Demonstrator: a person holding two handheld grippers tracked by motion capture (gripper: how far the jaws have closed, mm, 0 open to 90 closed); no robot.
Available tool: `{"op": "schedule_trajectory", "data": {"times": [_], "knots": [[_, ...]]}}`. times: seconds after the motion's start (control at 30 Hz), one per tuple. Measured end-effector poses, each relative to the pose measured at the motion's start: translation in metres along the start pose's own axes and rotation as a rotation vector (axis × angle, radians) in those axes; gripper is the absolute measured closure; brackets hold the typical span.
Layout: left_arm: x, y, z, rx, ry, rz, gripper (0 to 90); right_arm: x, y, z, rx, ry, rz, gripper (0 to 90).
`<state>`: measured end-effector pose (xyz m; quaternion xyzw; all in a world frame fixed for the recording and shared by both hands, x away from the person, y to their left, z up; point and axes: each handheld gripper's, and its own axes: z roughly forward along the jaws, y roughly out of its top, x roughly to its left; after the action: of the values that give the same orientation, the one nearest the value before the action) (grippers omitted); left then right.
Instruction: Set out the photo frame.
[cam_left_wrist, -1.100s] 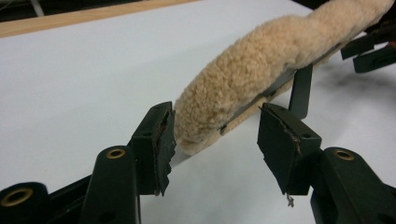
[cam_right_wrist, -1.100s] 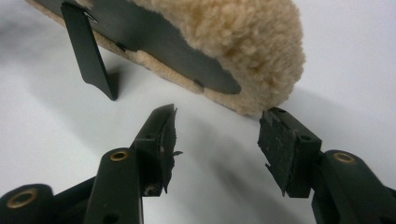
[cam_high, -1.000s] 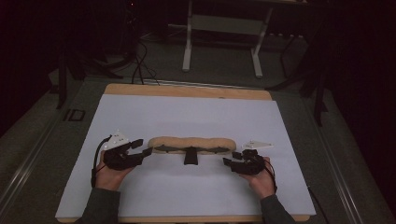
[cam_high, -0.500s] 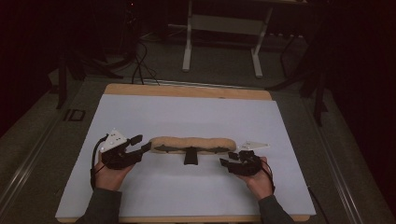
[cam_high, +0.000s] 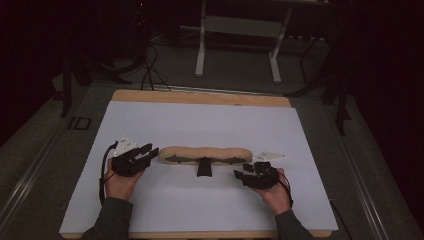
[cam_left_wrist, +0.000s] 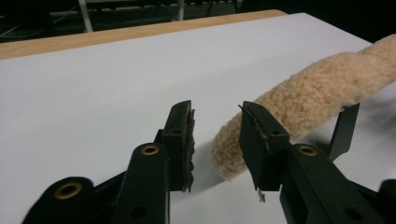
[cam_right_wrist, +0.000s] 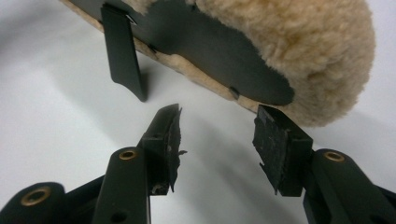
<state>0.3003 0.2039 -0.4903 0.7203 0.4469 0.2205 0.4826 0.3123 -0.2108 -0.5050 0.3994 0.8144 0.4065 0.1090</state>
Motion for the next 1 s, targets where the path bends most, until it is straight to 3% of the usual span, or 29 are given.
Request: {"op": "schedule_trajectory", "data": {"times": [0.1,0.3,0.47,0.6,0.73,1.0], "knots": [[0.001,-0.001,0.001,0.005,-0.01,-0.003,66.9,0.0,0.0,0.001,0.002,0.008,0.018,49.7],[-0.002,-0.001,0.002,-0.003,0.017,0.011,69.6,0.003,0.003,-0.001,-0.013,0.004,0.02,53.3],[-0.003,-0.001,0.004,0.014,0.034,0.033,72.4,0.004,0.003,0.0,-0.013,0.006,0.019,67.1],[-0.006,-0.001,0.005,-0.01,0.028,0.053,81.9,0.007,0.004,0.003,-0.006,-0.029,-0.027,79.8],[-0.008,-0.001,0.008,0.009,0.033,0.074,89.8,0.013,0.005,0.004,-0.029,-0.065,-0.061,89.4],[-0.01,-0.001,0.013,0.011,0.053,0.066,90.0,0.015,0.006,0.009,-0.029,-0.085,-0.059,89.9]]}}
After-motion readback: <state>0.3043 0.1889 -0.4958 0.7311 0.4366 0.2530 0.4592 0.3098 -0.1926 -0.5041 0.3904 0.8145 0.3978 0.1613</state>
